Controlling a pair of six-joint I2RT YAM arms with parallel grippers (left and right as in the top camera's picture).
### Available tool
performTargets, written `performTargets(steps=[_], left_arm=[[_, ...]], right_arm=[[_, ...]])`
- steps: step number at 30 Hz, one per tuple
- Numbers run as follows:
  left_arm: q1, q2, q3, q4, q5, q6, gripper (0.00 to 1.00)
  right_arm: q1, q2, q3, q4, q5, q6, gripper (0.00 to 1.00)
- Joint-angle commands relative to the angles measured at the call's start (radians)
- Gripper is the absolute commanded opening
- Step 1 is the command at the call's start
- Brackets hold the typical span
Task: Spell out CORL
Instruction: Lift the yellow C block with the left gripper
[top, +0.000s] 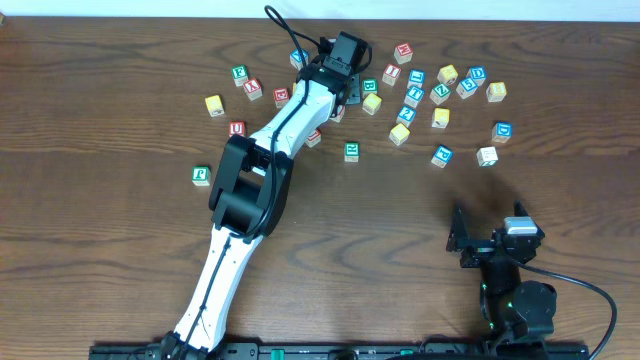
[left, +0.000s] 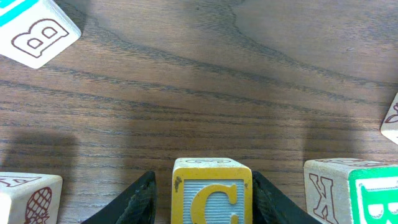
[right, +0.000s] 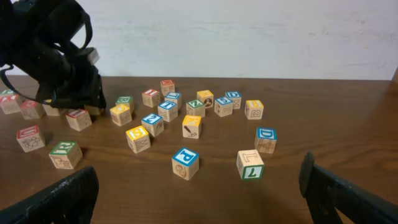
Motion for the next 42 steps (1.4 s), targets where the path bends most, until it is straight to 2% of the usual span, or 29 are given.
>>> performTargets(steps=[1, 16, 19, 23, 29, 33, 42], left_arm=[[0.006, 0.014, -0.001, 0.005, -0.016, 0.007, 0.46], [0.007, 0.011, 0.004, 0.012, -0.016, 0.107, 0.38], [0.007, 0.008, 0.011, 0.01, -0.016, 0.113, 0.31], [0.007, 0.004, 0.012, 0.009, -0.016, 0.113, 0.28], [0.007, -0.011, 0.012, 0.004, -0.016, 0.114, 0.28], [0.007, -0.066, 0.012, 0.004, -0.016, 0.155, 0.28], [0.007, -0.229, 0.012, -0.063, -0.016, 0.157, 0.24]], right_arm=[[-0.005, -0.005, -0.001, -0.003, 0.001, -0.004, 0.99], [-0.005, -0.005, -0.001, -0.003, 0.001, -0.004, 0.99], [-0.005, -0.005, -0.001, -0.003, 0.001, -0.004, 0.99], [-0.005, -0.005, -0.001, -0.003, 0.001, -0.004, 0.99], [-0.005, -0.005, -0.001, -0.003, 0.001, -0.004, 0.99], [-0.005, -0.005, -0.001, -0.003, 0.001, -0.004, 0.99], [-0.005, -0.005, -0.001, -0.003, 0.002, -0.004, 0.99]])
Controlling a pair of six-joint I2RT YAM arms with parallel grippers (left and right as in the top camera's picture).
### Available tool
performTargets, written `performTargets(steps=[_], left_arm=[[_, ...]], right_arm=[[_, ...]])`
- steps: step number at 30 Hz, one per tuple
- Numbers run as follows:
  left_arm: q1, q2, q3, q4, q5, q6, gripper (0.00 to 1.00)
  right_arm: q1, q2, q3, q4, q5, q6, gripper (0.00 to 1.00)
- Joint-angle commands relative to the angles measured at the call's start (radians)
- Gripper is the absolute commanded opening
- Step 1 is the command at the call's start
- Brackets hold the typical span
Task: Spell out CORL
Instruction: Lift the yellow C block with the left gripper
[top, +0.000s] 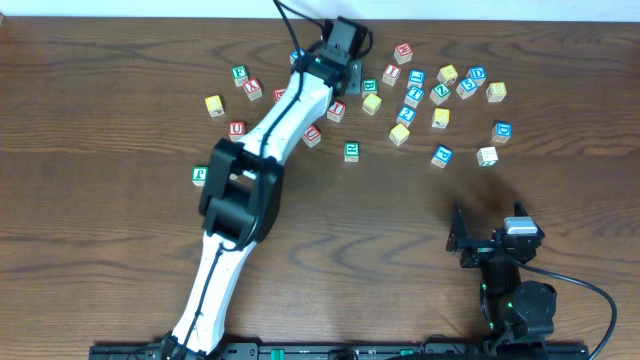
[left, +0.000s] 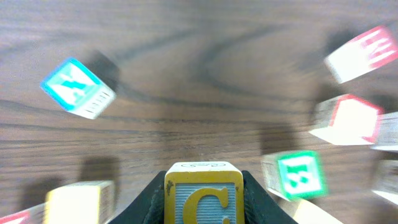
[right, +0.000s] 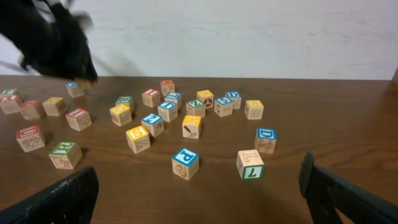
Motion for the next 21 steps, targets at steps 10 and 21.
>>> performTargets(steps=[10, 21], left_arm=[[0.026, -0.306, 0.012, -0.283, 0.012, 0.019, 0.19], [0.096, -0.454, -0.032, -0.507, 0.1, 0.02, 0.08]], right_arm=[[-0.005, -0.005, -0.001, -0.003, 0.001, -0.004, 0.99], [-0.005, -0.005, -0.001, -0.003, 0.002, -0.004, 0.99]])
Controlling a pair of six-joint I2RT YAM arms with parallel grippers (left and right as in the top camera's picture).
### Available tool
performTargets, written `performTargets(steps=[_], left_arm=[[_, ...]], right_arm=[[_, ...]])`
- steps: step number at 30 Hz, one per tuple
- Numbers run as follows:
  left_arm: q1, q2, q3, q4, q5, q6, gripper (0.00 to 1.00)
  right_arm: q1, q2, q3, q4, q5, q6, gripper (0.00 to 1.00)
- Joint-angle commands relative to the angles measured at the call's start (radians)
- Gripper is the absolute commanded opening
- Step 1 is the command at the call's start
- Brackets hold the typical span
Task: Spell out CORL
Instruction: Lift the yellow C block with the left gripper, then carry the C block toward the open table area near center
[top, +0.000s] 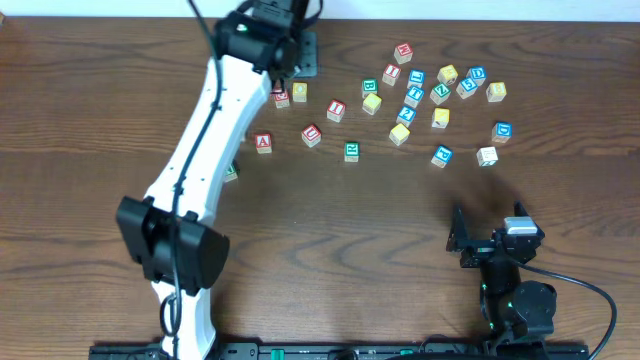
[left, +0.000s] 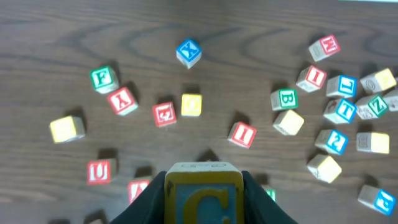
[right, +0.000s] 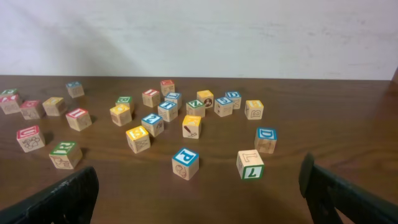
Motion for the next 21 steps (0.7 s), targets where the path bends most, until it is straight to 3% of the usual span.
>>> performTargets(steps=[1, 5, 16, 21], left_arm=[[-0.002, -0.068, -0.058, -0.04, 0.027, 0.018, 0.08], [-0.002, -0.136, -0.197, 0.008, 0.026, 0.017, 0.08], [-0.025, -0.485, -0.899, 0.37, 0.057, -0.14, 0.08], [-0.091, -0.49, -0.983, 0.38, 0.044, -0.184, 0.08]], right_arm=[[-0.005, -0.005, -0.001, -0.003, 0.001, -0.004, 0.99], [-0.005, -0.005, -0.001, -0.003, 0.001, -0.004, 0.99], [-0.005, -0.005, -0.001, -0.003, 0.001, -0.004, 0.99], [-0.005, -0.005, -0.001, -0.003, 0.002, -0.004, 0.99]])
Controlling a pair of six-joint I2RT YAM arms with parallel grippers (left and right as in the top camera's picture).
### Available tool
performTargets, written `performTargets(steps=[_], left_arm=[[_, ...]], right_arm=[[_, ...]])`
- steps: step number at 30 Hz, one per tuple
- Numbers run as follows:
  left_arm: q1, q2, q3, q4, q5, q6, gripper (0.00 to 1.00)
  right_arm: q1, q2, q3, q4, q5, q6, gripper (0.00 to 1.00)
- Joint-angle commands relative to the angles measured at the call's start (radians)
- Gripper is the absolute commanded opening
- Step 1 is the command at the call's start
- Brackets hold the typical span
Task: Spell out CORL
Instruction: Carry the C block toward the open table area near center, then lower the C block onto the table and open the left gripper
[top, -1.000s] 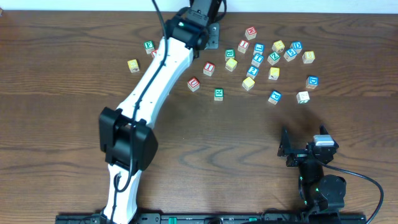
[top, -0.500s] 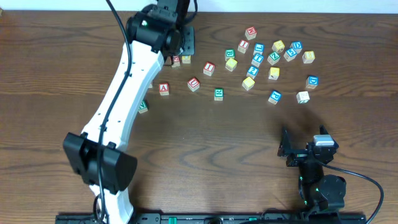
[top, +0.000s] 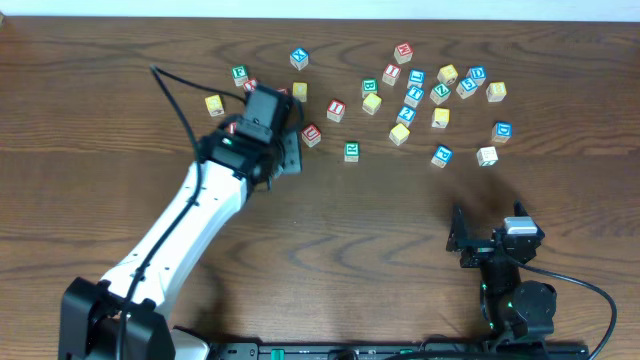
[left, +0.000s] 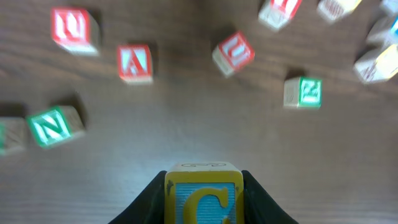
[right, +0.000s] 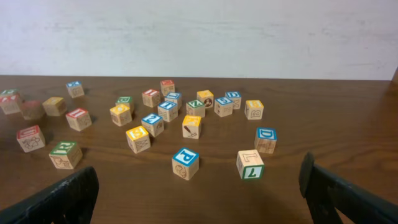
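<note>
The C block (left: 203, 200), yellow with a blue face, is clamped between the fingers of my left gripper (left: 203, 182), which is shut on it. It hangs above bare wood just in front of the left end of the block scatter. In the overhead view the left gripper (top: 280, 148) sits left of centre. A yellow O block (top: 300, 91) lies behind it. An L block (right: 250, 163) lies near the right side. My right gripper (right: 199, 199) rests open and empty at the near right (top: 490, 242).
Several letter blocks are strewn across the far half of the table (top: 400, 230): a red U (left: 74, 28), a red A (left: 135, 62), a green N (left: 53, 124), a blue P (right: 185, 162) and a blue D (right: 265, 140).
My left gripper, still holding the C block, has come from high over the far left edge to a lower spot nearer the front, just before the blocks. The right arm is unchanged.
At first my left fingers stood either side of the C block on the table among the others. Then they were shut on it and it was off the wood. Later it was high over the scatter, and now it is low over bare wood.
</note>
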Motion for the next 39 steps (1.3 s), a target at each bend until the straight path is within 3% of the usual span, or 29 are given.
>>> performTargets(steps=[1, 9, 20, 39], left_arm=[[-0.06, -0.003, -0.029, 0.008, -0.029, -0.066, 0.08], [-0.123, 0.027, -0.082, 0.081, -0.102, -0.133, 0.08], [-0.123, 0.16, -0.15, 0.245, -0.101, -0.075, 0.08], [-0.123, 0.241, -0.152, 0.304, -0.101, -0.022, 0.08]], right_arm=[[-0.005, -0.005, -0.001, -0.003, 0.001, -0.004, 0.99], [-0.005, -0.005, -0.001, -0.003, 0.001, -0.004, 0.99], [-0.005, -0.005, -0.001, -0.003, 0.001, -0.004, 0.99], [-0.005, -0.005, -0.001, -0.003, 0.001, -0.004, 0.99]])
